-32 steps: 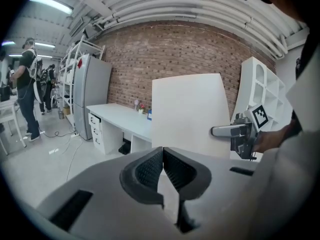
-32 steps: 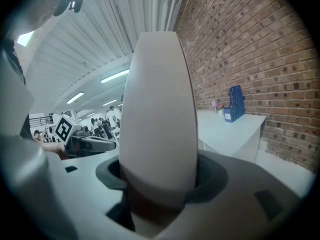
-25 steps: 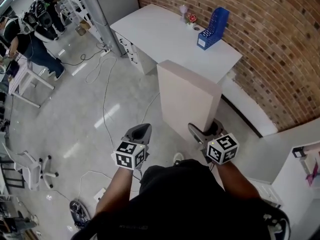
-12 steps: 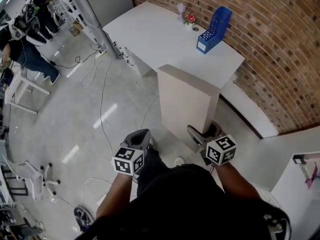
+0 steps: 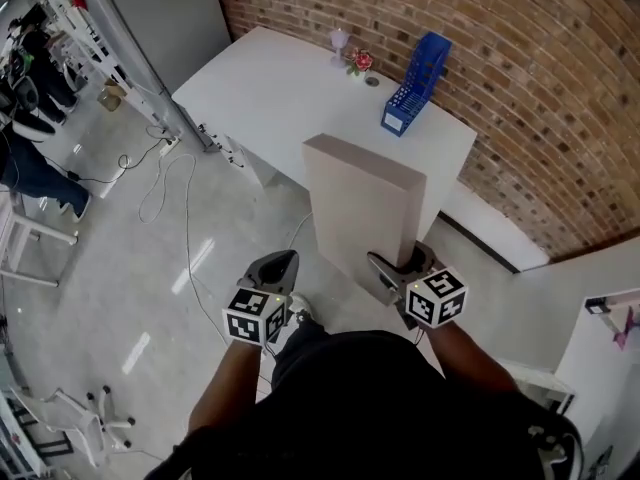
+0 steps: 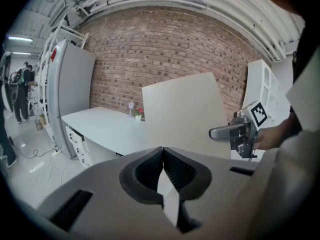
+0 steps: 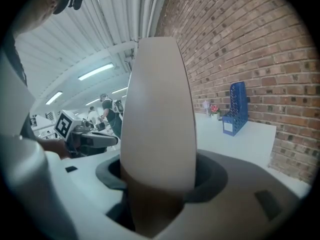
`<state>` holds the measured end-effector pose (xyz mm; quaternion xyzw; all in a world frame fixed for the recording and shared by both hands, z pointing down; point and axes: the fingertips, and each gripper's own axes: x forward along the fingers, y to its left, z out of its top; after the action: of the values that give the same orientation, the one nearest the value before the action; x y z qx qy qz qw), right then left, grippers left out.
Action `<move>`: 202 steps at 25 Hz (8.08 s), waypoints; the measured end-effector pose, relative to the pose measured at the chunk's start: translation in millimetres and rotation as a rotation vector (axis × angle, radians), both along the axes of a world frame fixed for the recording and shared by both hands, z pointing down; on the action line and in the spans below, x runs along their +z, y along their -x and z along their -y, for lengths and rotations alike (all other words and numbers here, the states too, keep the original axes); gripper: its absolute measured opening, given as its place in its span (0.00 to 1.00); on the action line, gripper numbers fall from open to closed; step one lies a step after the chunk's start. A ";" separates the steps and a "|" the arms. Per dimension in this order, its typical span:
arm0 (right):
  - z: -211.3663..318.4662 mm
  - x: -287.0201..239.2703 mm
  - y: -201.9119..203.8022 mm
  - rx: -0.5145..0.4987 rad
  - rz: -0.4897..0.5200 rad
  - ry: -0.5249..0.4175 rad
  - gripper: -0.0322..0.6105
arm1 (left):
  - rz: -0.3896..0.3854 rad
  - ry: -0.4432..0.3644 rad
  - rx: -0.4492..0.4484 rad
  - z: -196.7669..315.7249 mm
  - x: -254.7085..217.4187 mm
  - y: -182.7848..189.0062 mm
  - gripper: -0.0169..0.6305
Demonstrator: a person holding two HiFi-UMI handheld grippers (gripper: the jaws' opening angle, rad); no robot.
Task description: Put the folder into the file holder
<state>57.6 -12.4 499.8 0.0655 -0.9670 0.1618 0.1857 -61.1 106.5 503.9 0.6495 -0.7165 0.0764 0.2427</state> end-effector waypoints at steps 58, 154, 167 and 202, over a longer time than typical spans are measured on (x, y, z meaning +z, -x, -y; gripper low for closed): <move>305.3 -34.4 71.6 0.869 0.147 -0.077 0.50 | 0.134 0.028 0.729 356.9 -6.3 155.1 0.03; 512.5 130.1 196.8 1.115 -0.329 -0.085 0.72 | 0.039 0.054 0.658 376.3 19.5 286.4 0.03; 483.0 138.8 193.8 0.996 -0.436 0.032 0.72 | 0.058 0.038 0.602 378.9 12.8 308.9 0.03; 267.0 -56.4 149.0 0.660 0.052 -0.218 0.06 | 0.015 -0.105 0.854 377.6 -40.1 140.5 0.03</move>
<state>-91.4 -279.4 443.4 0.3897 -0.9098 0.1106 0.0905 -201.6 -271.0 463.7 0.8986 -0.3881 0.1382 0.1507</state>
